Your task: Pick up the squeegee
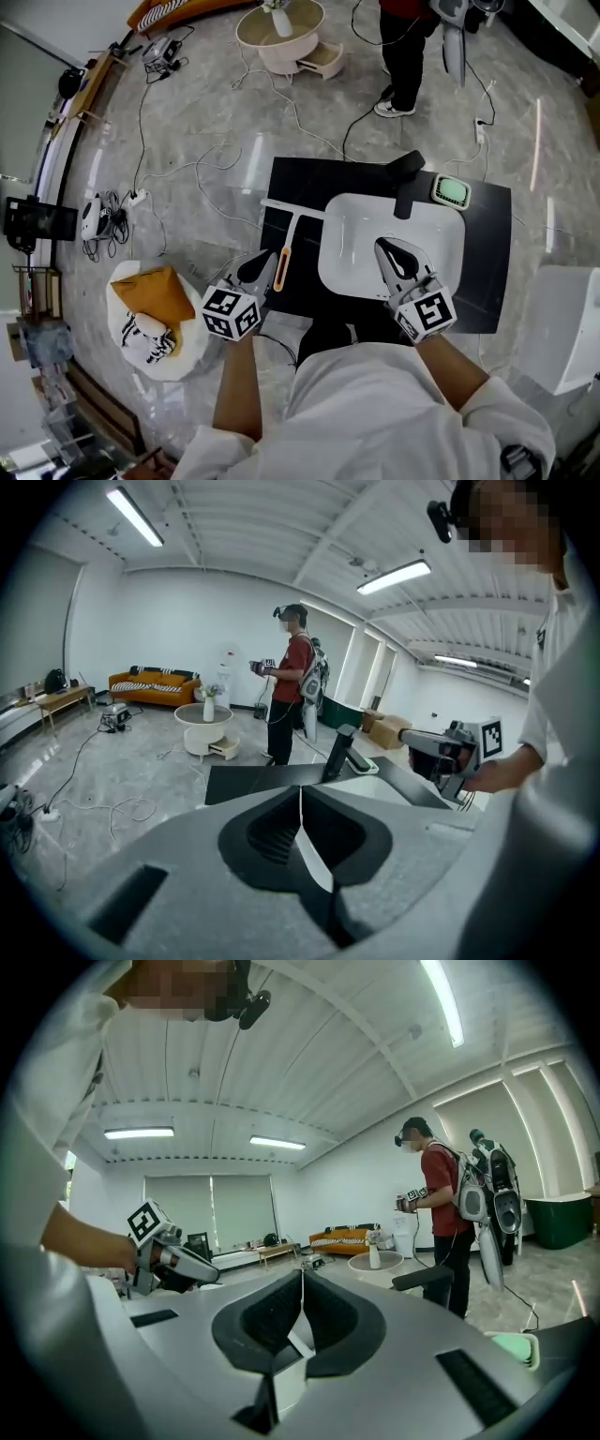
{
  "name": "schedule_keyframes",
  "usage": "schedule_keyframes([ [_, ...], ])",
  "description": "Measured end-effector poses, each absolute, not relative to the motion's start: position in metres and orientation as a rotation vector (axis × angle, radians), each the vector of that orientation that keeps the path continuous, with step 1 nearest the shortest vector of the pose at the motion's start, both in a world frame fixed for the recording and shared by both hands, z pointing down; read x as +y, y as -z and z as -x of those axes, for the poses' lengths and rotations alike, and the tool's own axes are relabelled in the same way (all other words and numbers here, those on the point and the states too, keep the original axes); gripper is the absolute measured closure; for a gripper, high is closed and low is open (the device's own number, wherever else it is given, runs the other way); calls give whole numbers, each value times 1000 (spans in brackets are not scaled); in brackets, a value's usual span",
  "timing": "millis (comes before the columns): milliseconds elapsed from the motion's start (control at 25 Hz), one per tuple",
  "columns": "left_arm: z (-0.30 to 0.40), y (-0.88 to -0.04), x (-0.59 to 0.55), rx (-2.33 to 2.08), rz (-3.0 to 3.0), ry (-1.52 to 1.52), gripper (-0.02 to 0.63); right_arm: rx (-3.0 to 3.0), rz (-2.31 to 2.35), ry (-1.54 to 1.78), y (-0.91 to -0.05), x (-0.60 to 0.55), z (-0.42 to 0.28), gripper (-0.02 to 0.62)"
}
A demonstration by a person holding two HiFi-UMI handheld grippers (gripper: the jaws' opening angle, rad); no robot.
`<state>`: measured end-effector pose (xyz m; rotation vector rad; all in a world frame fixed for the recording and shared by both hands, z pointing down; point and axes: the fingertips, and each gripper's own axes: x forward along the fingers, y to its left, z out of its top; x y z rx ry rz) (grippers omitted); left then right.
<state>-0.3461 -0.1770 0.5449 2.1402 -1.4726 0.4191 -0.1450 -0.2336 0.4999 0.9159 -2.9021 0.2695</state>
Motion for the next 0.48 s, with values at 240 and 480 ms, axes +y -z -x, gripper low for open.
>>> schedule_keyframes([
  [240,351,-587,-211,-1305,-2119,-558,559,-2818,-1005,-318,-522,-244,148,580],
  [480,361,-628,-224,-1196,-2052,-670,508,-2772,-1053,-356,-539,-250,156,580],
])
